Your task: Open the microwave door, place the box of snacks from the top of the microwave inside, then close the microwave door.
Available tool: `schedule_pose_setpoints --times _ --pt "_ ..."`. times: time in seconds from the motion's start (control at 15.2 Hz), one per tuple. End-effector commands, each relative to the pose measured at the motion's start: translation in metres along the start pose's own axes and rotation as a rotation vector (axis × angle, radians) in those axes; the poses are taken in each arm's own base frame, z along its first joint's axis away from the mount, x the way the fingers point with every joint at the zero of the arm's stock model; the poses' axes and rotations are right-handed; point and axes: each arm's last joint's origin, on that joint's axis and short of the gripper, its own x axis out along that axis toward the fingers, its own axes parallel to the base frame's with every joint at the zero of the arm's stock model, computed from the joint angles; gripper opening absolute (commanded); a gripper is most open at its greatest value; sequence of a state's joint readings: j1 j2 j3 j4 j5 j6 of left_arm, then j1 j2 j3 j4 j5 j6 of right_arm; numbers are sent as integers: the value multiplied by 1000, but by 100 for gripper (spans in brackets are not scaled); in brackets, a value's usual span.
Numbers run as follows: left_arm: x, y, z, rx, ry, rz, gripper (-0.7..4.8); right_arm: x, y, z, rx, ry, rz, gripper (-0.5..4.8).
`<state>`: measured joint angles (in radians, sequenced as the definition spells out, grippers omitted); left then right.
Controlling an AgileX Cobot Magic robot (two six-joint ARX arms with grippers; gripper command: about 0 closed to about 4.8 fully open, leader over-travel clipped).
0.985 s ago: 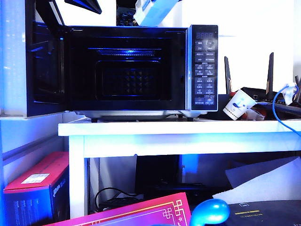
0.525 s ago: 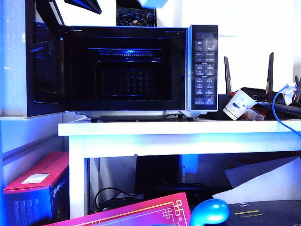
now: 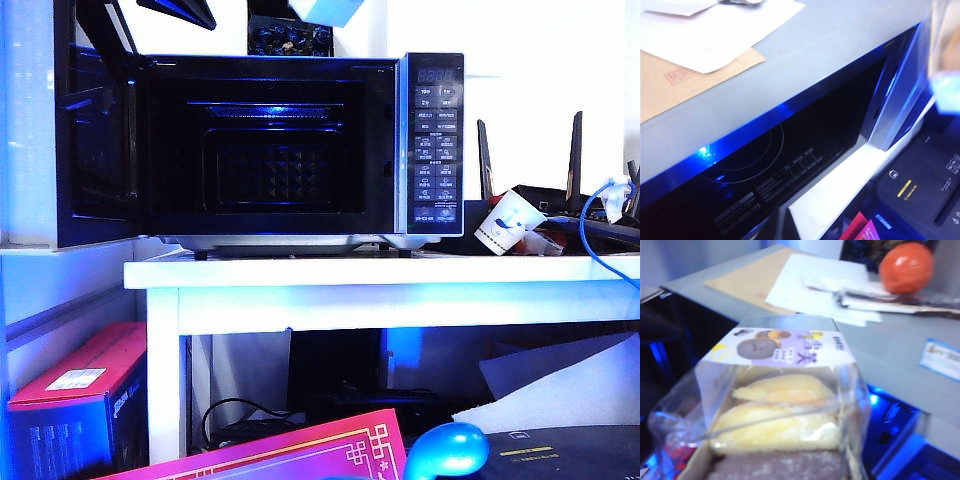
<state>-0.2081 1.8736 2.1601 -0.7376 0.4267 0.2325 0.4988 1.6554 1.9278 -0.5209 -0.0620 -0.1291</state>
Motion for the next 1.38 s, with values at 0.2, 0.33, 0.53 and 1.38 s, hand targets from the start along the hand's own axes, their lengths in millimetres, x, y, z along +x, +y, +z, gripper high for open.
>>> schedule_pose_setpoints --times 0.2,0.33,0.53,1.38 --pt "-3 -1 4 13 -20 0 -6 -1 2 3 -4 -24 56 314" --pt "-3 -1 4 12 -19 0 -6 7 3 -4 -1 12 71 314" --pt "-3 -1 4 13 -19 0 -6 22 3 -13 2 38 82 315" --pt "-3 -1 4 15 -21 7 -6 99 4 -63 5 66 79 368"
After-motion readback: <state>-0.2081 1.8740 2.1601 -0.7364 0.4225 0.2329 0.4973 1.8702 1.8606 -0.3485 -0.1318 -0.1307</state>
